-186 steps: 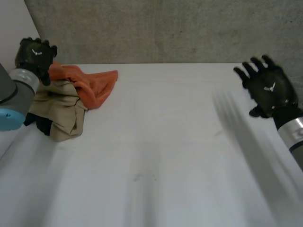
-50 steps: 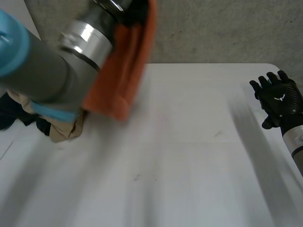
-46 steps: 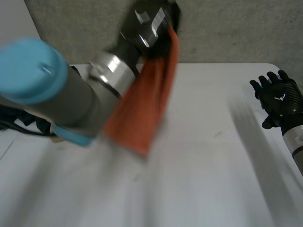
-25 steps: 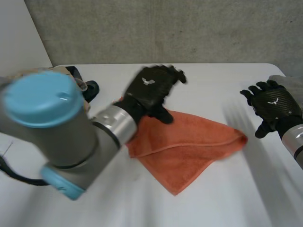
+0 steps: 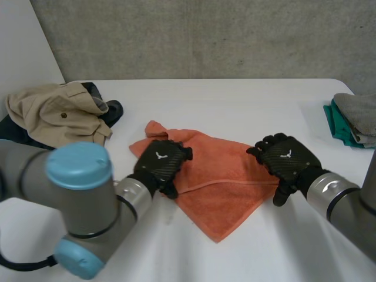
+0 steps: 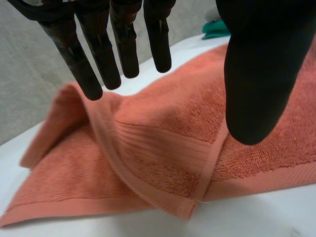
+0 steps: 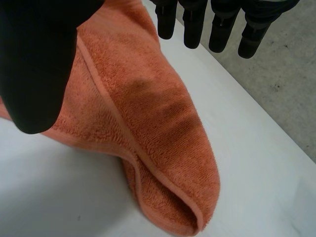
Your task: Fold the laundry.
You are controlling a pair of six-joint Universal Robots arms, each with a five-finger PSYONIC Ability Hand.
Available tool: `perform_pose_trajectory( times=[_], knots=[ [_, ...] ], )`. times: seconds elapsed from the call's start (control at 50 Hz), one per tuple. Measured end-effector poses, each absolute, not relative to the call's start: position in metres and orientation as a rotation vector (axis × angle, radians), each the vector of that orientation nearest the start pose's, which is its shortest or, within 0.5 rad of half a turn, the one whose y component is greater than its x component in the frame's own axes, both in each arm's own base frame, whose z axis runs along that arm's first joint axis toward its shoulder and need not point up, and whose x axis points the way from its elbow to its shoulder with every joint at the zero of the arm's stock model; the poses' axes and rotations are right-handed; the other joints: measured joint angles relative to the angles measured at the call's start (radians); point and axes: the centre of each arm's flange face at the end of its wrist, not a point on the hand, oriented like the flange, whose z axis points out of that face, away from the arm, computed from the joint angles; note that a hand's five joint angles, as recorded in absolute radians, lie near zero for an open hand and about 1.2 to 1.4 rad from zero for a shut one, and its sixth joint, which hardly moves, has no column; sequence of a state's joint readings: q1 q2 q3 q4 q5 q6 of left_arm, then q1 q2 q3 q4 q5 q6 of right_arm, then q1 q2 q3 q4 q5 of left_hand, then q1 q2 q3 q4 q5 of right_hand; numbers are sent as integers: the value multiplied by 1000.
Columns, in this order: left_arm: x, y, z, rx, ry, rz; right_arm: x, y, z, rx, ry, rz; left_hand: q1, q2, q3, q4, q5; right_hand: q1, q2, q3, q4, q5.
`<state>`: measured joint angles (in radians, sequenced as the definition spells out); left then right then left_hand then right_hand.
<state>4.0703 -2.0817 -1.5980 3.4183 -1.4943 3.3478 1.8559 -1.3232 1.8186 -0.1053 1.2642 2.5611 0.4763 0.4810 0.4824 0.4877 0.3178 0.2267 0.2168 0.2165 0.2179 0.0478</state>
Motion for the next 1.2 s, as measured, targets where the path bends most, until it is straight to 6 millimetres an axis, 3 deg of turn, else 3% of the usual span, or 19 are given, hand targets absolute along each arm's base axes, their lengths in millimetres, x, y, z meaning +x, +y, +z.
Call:
perform_pose_trajectory(
  times=[0.18, 0.46, 0.52, 0.64, 0.68, 0.78, 0.82, 0.94, 1.06, 1.2],
  knots=[
    [-362, -234, 126, 1222, 2454, -2126, 236, -236, 159, -1277, 2161, -1772, 25, 22, 25, 24, 26, 0, 0, 0, 0, 0],
    [-388, -253, 104, 1247, 2436, -2161, 233, -239, 149, -1269, 2190, -1744, 132, 117, 114, 114, 103, 0, 0, 0, 0, 0],
    [-390, -254, 101, 1252, 2436, -2162, 232, -240, 149, -1267, 2190, -1748, 233, 216, 207, 205, 182, 0, 0, 0, 0, 0],
    [-392, -256, 97, 1258, 2437, -2160, 232, -242, 149, -1261, 2196, -1765, 583, 659, 645, 647, 592, 0, 0, 0, 0, 0],
    [-392, -256, 101, 1250, 2430, -2170, 231, -243, 150, -1254, 2206, -1780, 588, 705, 691, 702, 633, 0, 0, 0, 0, 0],
    [-390, -256, 133, 1205, 2376, -2256, 228, -251, 154, -1222, 2240, -1846, 597, 710, 696, 709, 634, 0, 0, 0, 0, 0],
    [-385, -254, 170, 1159, 2314, -2348, 222, -262, 161, -1168, 2277, -1921, 599, 710, 696, 709, 634, 0, 0, 0, 0, 0],
    [-368, -240, 231, 1099, 2213, -2485, 210, -284, 174, -1022, 2319, -1984, 599, 710, 697, 709, 634, 0, 0, 0, 0, 0],
    [-356, -234, 241, 1092, 2241, -2449, 210, -288, 180, -869, 2312, -1834, 601, 713, 703, 709, 634, 0, 0, 0, 0, 0],
    [-348, -235, 234, 1079, 2311, -2363, 224, -284, 168, -614, 2289, -1479, 601, 713, 703, 709, 634, 0, 0, 0, 0, 0]
  ],
)
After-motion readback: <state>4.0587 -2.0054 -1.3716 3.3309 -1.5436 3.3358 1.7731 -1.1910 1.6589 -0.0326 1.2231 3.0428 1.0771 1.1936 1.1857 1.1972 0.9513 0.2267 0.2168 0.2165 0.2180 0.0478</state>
